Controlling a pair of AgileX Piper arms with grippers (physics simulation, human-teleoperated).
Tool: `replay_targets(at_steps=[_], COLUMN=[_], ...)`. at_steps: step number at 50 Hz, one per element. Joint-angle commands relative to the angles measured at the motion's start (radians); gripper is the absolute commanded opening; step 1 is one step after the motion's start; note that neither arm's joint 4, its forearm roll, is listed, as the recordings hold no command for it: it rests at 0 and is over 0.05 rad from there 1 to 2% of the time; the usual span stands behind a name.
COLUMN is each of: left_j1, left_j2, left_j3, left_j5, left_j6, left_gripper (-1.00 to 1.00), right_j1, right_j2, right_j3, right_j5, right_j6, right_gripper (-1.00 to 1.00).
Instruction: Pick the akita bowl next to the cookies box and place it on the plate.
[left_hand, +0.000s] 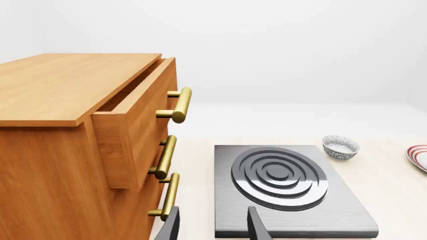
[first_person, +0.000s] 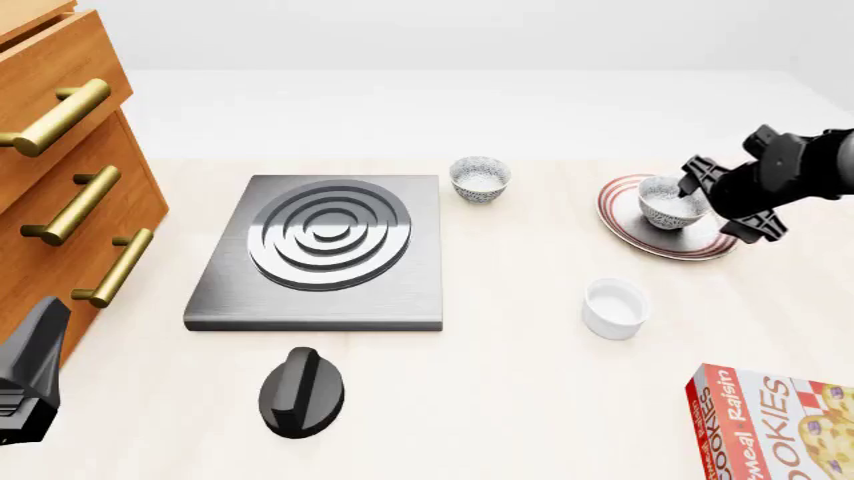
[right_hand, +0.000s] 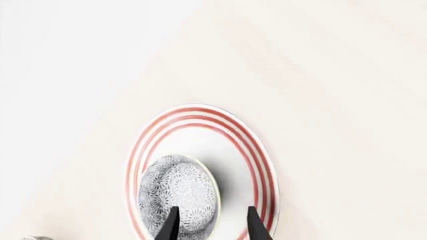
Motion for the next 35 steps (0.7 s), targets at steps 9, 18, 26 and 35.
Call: replay_targets(at_steps=[9, 18, 26, 35], left_j1=[0.0, 0.0, 0.0, 0.0], left_j2=[0.0, 0.0, 0.0, 0.0], left_j3=[0.0, 0.0, 0.0, 0.0], left_j5=[0.0, 0.0, 0.0, 0.0], left_j6=[0.0, 0.0, 0.0, 0.0], left_gripper=[1.0, 1.0, 1.0, 1.0], right_j1=[0.008, 0.029, 0.041, 0.06], right_j2=[-0.138, -0.215, -0.316, -0.42], right_j3=[0.133, 0.199, 0.266, 0.361], right_j5=[-0.014, -0.025, -0.02, -0.04], right_j6=[-0.01, -0.019, -0.043, -0.068], right_gripper=[1.0, 1.0, 1.0, 1.0])
